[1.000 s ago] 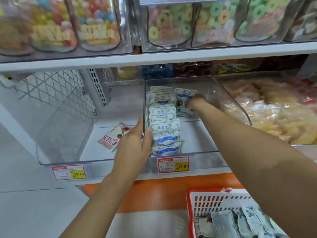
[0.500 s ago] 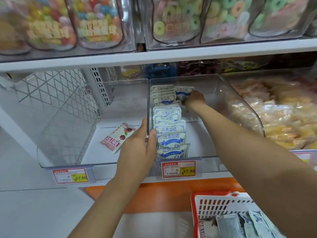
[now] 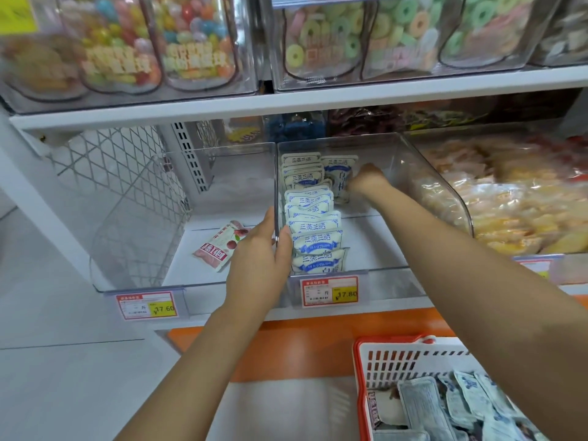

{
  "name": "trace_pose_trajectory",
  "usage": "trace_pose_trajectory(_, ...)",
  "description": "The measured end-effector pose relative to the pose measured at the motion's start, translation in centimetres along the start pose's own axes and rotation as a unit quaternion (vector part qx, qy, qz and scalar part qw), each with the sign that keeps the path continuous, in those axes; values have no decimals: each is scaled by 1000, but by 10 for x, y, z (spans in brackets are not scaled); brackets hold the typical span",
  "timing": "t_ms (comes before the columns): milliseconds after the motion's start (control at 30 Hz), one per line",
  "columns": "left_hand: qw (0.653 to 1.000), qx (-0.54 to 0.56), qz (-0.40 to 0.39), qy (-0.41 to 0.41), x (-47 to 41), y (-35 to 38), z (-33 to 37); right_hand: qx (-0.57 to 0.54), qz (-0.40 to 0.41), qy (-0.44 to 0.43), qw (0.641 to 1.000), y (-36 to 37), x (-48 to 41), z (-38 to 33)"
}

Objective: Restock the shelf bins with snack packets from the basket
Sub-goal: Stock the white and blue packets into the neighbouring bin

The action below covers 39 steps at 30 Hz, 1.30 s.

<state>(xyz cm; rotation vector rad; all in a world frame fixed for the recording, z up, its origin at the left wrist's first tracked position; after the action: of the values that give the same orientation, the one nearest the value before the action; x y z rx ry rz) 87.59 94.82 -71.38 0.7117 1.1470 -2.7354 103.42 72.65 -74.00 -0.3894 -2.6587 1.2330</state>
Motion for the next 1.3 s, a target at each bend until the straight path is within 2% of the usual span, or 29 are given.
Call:
trace_pose_trajectory(133,998,57,32,9,9,-10,4,-19,27,-78,996,-31,56,9)
trace_pose_trajectory(200,994,10,82,68,20,-23,21,-27,35,-133,990,-43,95,14)
trace_pose_trajectory(267,985,-12,93,147,36,-24,48,-23,-4,-189,982,-49,145,20)
trace_pose_trajectory(333,981,7,28,191,55,-7,72,-26,-55,-224,973,-51,191,36)
trace_pose_trajectory(400,978,11,-86,190,80,28,82,-19,-92,-223,970,-45,218,69)
trace_pose_trajectory(467,963,-31,-208,171,107,70,82,12,-115,-198,973,-30,228,112)
trace_pose_trajectory(533,931,-91,-319,153,134,111,74,80,-134,-145,977,-5,229,157)
trace_pose_trajectory(600,886,-129,-426,129,166,147,63,175,-179,-69,966,25,230,211)
trace_pose_trajectory(667,840,-144,-514,98,197,175,45,268,-267,-15,926,57,245,269)
trace_pose_trajectory(733,799,-171,-570,88,224,194,28,331,-367,26,869,82,271,325)
trace_pose_trajectory(767,784,-185,-586,87,234,199,20,342,-408,50,845,91,287,349)
trace_pose_trajectory(867,761,-206,-609,88,250,205,11,339,-461,138,809,104,332,408)
trace_pose_trajectory(933,759,-212,-607,98,253,206,13,380,-443,133,801,107,345,422)
trace_pose_trajectory(1100,762,-202,-612,72,251,207,10,402,-354,164,829,92,344,428)
trace_pose_trajectory(1167,772,-188,-605,53,245,200,18,403,-303,204,839,82,343,431)
trace_pose_trajectory(1300,803,-144,-577,38,231,183,41,377,-231,217,870,64,331,412)
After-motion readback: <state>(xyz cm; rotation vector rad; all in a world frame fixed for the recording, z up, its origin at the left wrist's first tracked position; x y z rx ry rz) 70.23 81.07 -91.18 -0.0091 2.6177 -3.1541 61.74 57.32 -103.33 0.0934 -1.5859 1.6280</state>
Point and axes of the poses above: each hand's wrist, its own x-axis away from the middle knuckle, its own y-axis out of the palm, z = x × y, the point moved 9 cm from there along -x, towards the middle knuckle, and after that the axes turned 3 degrees about -z, right-handed, at the moved point
